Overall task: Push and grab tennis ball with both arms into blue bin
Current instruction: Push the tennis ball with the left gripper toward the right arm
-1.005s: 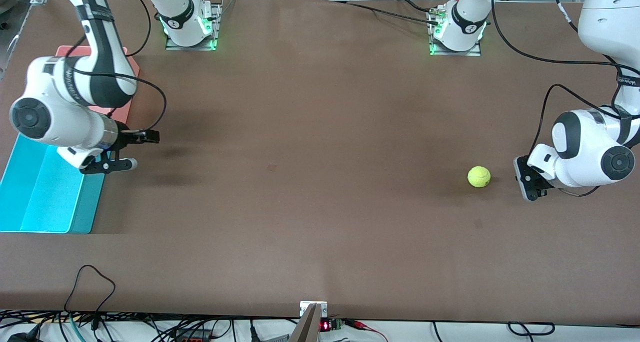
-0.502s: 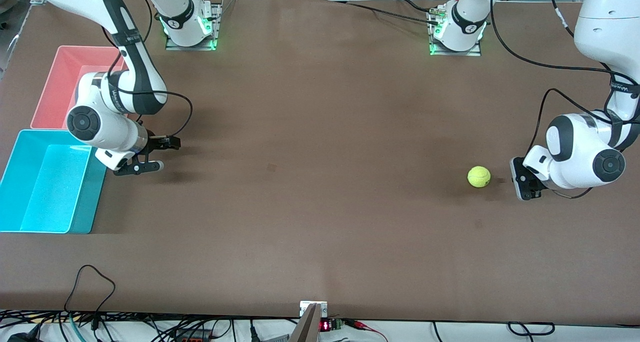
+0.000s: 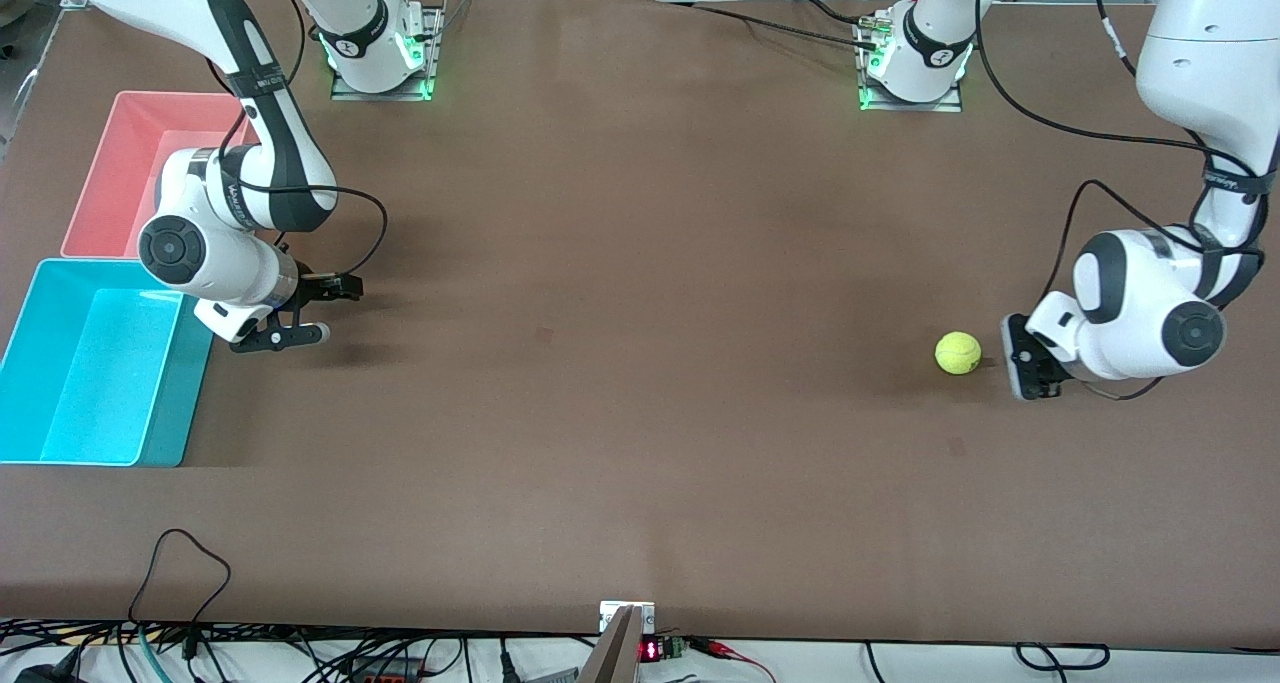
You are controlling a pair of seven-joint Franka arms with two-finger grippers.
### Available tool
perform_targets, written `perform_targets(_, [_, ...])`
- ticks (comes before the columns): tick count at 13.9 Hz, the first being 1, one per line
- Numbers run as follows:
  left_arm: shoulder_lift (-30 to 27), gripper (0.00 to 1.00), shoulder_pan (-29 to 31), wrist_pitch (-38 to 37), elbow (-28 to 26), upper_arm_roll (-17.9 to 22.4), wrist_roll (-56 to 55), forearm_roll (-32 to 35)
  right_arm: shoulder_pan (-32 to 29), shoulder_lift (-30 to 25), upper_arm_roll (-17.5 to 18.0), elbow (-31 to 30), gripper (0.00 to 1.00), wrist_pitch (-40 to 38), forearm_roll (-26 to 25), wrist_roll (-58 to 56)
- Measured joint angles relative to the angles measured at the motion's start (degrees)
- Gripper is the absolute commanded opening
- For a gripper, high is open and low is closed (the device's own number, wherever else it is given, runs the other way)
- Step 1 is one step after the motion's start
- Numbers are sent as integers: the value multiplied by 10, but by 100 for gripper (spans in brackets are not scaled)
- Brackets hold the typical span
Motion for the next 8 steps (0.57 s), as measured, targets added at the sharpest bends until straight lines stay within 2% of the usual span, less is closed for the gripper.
perform_targets(3, [0, 0, -21, 21, -11, -83, -91, 0, 0, 0, 0, 0, 100, 0, 0, 0])
perform_targets(4, [-1, 0, -45, 21, -7, -94, -127, 0, 0, 0, 0, 0, 100, 0, 0, 0])
perform_targets(6, [-9, 0, -79, -33, 28, -97, -162, 0, 0, 0, 0, 0, 100, 0, 0, 0])
perform_targets(8, [-19, 0, -67, -130, 99, -87, -159, 9, 0, 0, 0, 0, 100, 0, 0, 0])
